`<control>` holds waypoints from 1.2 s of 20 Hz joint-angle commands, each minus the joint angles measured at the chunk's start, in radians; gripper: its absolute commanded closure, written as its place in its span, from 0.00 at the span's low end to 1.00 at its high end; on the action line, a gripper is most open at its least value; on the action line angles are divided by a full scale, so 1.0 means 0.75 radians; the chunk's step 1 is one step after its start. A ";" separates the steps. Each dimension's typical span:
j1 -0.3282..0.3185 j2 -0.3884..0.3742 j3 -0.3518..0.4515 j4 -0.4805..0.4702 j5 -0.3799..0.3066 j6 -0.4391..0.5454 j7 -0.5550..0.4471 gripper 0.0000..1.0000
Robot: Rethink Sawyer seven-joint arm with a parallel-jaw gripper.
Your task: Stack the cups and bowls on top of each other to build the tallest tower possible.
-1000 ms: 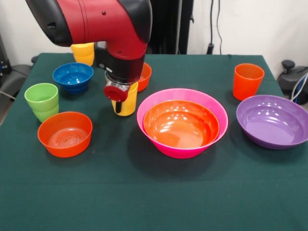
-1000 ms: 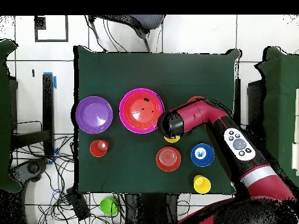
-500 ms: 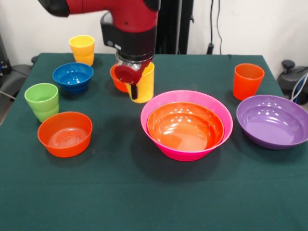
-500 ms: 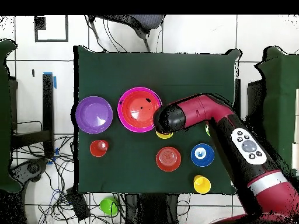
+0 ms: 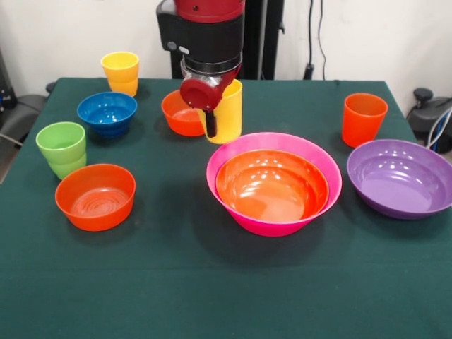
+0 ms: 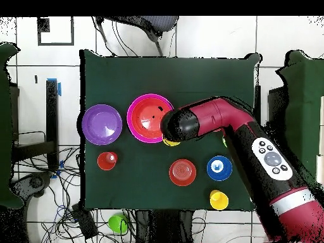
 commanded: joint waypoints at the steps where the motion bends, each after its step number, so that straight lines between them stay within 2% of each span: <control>1: 0.061 -0.028 -0.013 0.029 -0.050 -0.048 -0.089 1.00; 5: 0.083 -0.039 -0.032 0.005 -0.069 -0.048 -0.073 1.00; 9: 0.143 0.006 -0.067 -0.038 -0.071 -0.103 0.070 1.00; 11: 0.166 0.039 -0.080 -0.042 -0.070 -0.177 0.159 1.00; 14: 0.142 0.088 -0.057 -0.021 -0.006 -0.346 0.251 1.00; 19: 0.137 0.127 -0.084 -0.008 0.024 -0.456 0.250 1.00; 24: 0.183 0.141 -0.140 -0.008 0.023 -0.526 0.266 1.00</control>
